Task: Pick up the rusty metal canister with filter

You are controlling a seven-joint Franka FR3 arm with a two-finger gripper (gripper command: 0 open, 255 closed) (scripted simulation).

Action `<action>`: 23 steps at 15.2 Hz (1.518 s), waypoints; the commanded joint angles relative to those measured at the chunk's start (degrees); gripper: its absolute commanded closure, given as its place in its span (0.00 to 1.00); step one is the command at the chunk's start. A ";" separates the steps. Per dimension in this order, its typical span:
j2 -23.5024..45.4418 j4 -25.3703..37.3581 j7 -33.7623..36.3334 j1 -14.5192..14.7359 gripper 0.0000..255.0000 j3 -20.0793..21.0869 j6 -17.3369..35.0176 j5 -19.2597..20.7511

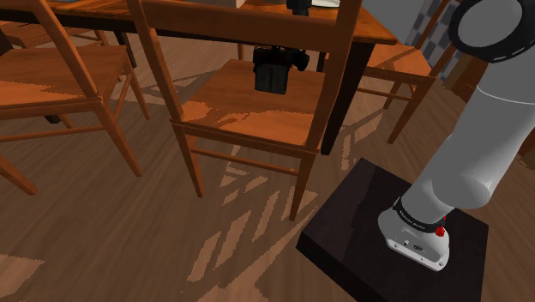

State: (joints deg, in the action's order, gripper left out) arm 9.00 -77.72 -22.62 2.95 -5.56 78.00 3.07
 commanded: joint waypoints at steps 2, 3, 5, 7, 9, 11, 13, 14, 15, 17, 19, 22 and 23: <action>-0.77 -3.15 0.15 0.03 0.00 0.02 2.40 0.04; -0.79 -3.18 0.16 0.02 0.00 0.03 2.41 0.04; -1.05 -3.68 0.60 0.26 1.00 0.21 2.63 0.04; -1.42 -4.42 0.60 0.25 1.00 0.19 3.01 0.07; -0.96 -3.90 0.42 0.15 1.00 0.12 2.96 0.05; -1.38 -4.20 0.57 0.25 1.00 0.19 2.83 0.09; -0.77 -3.15 0.15 0.03 1.00 0.01 2.41 0.04; -0.51 -2.01 0.08 0.02 1.00 0.01 1.53 0.02; -0.21 -0.82 0.02 0.00 1.00 0.00 0.63 0.01; 0.44 1.65 -0.12 -0.03 1.00 -0.03 -1.18 -0.03; 1.20 4.29 -0.28 -0.07 1.00 -0.05 -3.06 -0.08; 2.56 8.62 -0.53 -0.16 1.00 -0.09 -6.03 -0.16; 3.08 10.18 -0.62 -0.20 1.00 -0.11 -7.06 -0.19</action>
State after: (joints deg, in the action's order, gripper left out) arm 11.55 -69.30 -23.13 2.80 -5.65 72.11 2.91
